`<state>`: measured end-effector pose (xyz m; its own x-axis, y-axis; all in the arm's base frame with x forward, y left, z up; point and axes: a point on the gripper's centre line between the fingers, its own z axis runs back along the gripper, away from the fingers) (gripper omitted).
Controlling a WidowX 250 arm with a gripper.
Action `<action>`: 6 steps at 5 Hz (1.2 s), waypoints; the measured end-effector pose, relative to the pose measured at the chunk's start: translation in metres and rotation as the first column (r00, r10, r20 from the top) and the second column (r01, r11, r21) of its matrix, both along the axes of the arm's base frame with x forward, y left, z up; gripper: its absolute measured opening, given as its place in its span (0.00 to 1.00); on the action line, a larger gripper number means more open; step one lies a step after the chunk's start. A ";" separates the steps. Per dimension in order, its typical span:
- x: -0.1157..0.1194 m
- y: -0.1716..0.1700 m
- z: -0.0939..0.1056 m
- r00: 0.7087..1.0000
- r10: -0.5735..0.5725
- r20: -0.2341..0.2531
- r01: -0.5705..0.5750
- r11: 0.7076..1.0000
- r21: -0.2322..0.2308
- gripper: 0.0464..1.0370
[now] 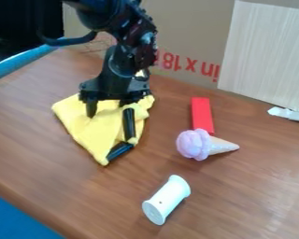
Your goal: Move cloth from edge of the table to the top
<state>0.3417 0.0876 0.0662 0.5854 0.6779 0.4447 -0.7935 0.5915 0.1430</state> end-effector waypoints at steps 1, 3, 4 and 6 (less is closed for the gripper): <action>0.000 0.000 0.000 1.000 0.017 0.005 -0.017 1.000 -0.007 0.96; -0.019 -0.008 -0.006 0.999 -0.045 -0.002 0.045 0.999 -0.004 0.96; -0.038 -0.020 -0.007 0.993 -0.114 -0.007 0.114 0.993 0.001 0.96; -0.065 -0.031 -0.008 0.980 -0.196 -0.021 0.196 0.981 -0.001 0.96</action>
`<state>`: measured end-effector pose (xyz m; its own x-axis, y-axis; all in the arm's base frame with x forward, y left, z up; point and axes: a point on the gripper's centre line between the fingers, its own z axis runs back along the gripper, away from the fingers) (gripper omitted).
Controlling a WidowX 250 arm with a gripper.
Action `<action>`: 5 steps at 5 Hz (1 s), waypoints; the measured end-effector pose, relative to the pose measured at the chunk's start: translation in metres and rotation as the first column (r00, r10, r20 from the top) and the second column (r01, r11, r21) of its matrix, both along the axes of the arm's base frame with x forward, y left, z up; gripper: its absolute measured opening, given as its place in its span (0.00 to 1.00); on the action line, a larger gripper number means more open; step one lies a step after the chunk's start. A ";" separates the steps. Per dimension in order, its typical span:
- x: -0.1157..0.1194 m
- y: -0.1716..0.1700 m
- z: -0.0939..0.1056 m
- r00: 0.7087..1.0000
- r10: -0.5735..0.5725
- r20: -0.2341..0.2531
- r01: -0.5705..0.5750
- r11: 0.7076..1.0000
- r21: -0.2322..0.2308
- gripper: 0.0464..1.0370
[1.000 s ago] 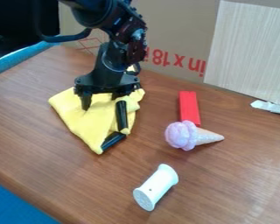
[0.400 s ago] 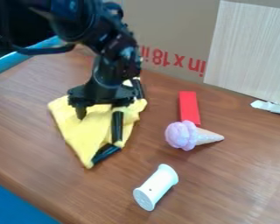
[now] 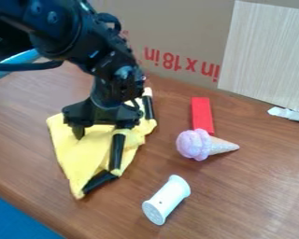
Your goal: Move cloth from edge of the table to the top
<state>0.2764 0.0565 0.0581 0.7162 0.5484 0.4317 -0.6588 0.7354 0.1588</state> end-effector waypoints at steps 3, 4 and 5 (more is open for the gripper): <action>0.003 -0.002 0.001 0.999 -0.035 -0.013 0.035 0.999 0.034 0.96; 0.018 0.003 0.001 1.000 0.017 -0.003 -0.017 0.999 0.037 0.96; 0.035 0.007 0.000 0.997 0.075 0.021 -0.076 0.996 0.040 0.96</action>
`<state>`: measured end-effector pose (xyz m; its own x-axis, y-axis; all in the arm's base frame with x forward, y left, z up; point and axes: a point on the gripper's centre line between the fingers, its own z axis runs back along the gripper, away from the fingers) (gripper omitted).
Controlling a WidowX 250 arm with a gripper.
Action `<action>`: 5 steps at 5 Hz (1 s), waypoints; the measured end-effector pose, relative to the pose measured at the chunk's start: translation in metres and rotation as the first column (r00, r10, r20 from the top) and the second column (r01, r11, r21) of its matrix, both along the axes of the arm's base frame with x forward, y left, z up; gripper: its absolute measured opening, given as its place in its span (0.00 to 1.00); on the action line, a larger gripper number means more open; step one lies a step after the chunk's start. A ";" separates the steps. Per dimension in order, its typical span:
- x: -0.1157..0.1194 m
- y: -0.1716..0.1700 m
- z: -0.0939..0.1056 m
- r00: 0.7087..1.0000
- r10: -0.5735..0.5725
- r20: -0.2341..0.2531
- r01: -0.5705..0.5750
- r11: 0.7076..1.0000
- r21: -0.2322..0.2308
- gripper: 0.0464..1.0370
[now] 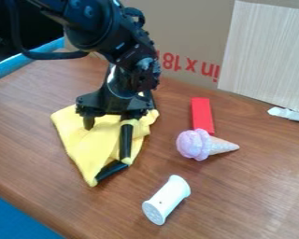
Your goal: Move cloth from edge of the table to the top
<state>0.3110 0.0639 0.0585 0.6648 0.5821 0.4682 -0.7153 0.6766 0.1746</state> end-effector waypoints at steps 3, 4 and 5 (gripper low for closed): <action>0.030 0.012 0.003 0.992 0.127 0.021 -0.126 0.992 -0.030 0.96; 0.025 0.015 0.012 0.988 0.154 -0.005 -0.154 0.984 -0.092 0.96; 0.030 0.012 0.038 0.982 0.186 0.042 -0.180 0.977 -0.117 0.96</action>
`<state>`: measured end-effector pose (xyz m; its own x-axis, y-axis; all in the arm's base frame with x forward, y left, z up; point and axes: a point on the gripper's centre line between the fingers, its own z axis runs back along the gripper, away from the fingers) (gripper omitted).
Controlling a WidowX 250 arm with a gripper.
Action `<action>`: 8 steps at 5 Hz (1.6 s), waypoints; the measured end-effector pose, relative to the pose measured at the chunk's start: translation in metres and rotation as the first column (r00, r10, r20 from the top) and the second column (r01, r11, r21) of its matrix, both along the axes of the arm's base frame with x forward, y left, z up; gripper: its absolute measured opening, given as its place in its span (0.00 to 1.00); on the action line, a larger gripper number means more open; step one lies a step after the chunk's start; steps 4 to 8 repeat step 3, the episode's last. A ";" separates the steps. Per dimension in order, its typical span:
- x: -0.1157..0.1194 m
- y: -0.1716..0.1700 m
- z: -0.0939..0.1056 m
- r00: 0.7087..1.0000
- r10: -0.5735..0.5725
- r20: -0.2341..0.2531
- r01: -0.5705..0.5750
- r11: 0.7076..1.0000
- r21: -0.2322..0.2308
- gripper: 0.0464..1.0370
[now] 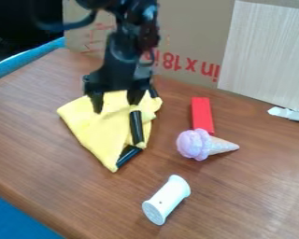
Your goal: Move cloth from edge of the table to the top
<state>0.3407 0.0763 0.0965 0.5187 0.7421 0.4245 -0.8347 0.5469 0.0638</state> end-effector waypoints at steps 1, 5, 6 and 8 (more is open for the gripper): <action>0.005 0.002 0.024 0.998 0.058 0.036 -0.059 0.998 0.015 0.96; 0.003 -0.007 0.081 0.994 0.007 -0.108 -0.009 1.000 -0.019 0.96; 0.003 -0.007 0.081 0.994 0.007 -0.108 -0.009 1.000 -0.019 0.96; 0.003 -0.007 0.081 0.994 0.007 -0.108 -0.009 1.000 -0.019 0.96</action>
